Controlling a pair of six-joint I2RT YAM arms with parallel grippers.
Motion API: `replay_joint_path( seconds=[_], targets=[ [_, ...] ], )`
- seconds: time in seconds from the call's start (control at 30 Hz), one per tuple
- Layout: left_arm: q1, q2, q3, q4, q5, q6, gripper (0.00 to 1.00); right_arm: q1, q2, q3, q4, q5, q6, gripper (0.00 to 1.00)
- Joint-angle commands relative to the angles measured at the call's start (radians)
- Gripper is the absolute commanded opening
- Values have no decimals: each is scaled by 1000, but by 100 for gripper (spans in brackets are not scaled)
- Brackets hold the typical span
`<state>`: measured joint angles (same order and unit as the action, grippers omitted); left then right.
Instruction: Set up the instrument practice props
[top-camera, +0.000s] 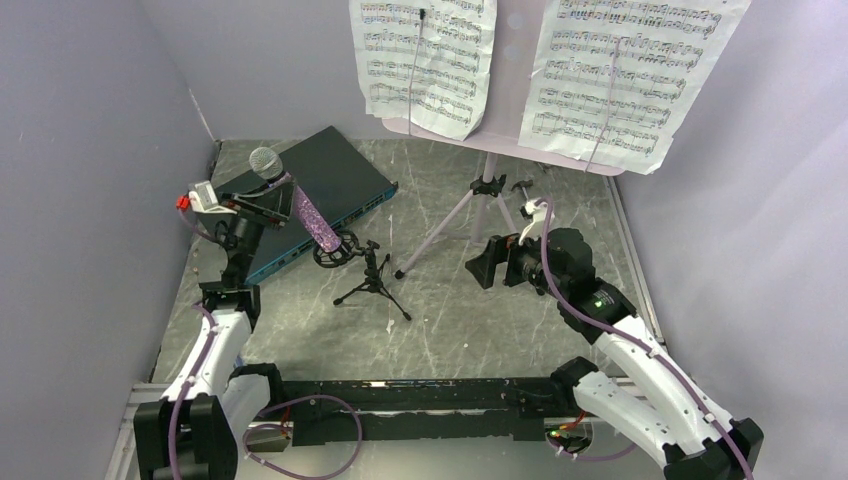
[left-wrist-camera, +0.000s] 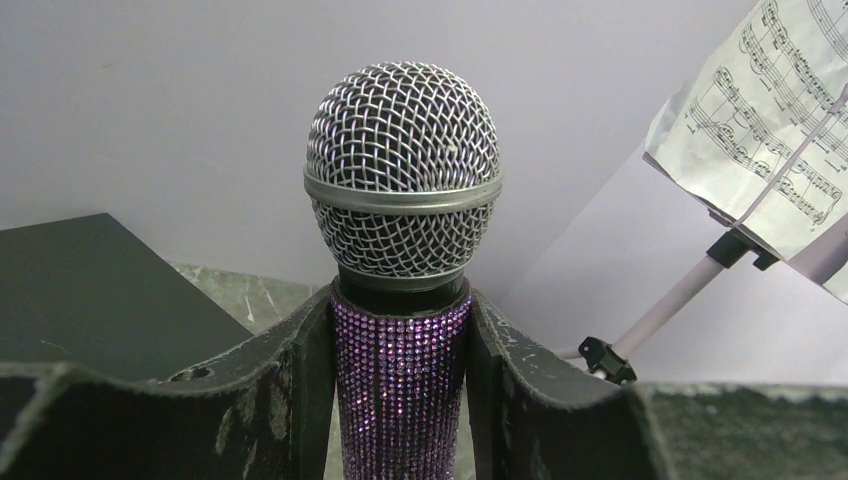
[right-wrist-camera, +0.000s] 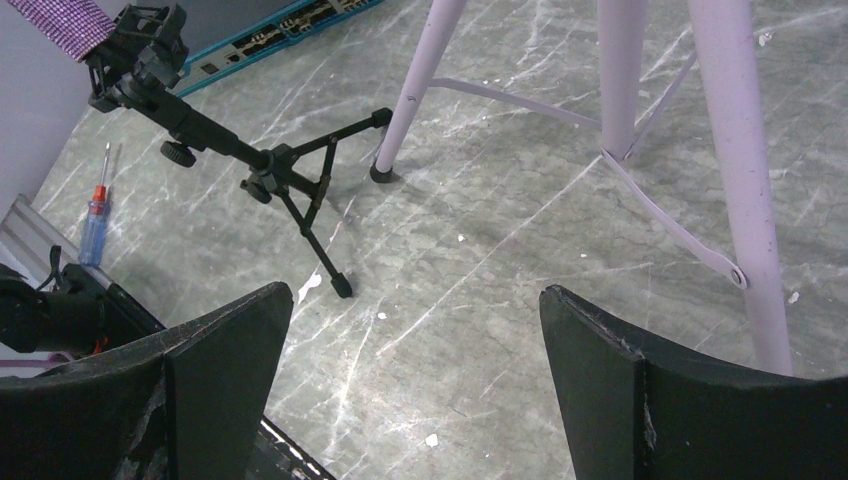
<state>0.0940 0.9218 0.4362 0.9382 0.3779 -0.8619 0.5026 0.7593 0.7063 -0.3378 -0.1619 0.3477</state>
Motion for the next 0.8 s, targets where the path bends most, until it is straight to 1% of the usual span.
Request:
replay_joint_path(
  seconds=[0.0,0.2,0.4,0.63,0.77],
  targets=[
    [-7,-20,22,32,-35,78,3,-4,-24,23,22,11,-10,99],
    [-6,-33,31,-9,-58,109,2,-4,-16,33,18,5,-16,99],
    [-5,-8,38,30,-46,114,3,-4,-19,36,27,-2,-10,99],
    [-9,30,13,192,34,127,3,-4,-38,21,26,6,3,99],
    [-21,43,-31,304,47,107,3,-4,-41,16,26,5,6,99]
  ],
)
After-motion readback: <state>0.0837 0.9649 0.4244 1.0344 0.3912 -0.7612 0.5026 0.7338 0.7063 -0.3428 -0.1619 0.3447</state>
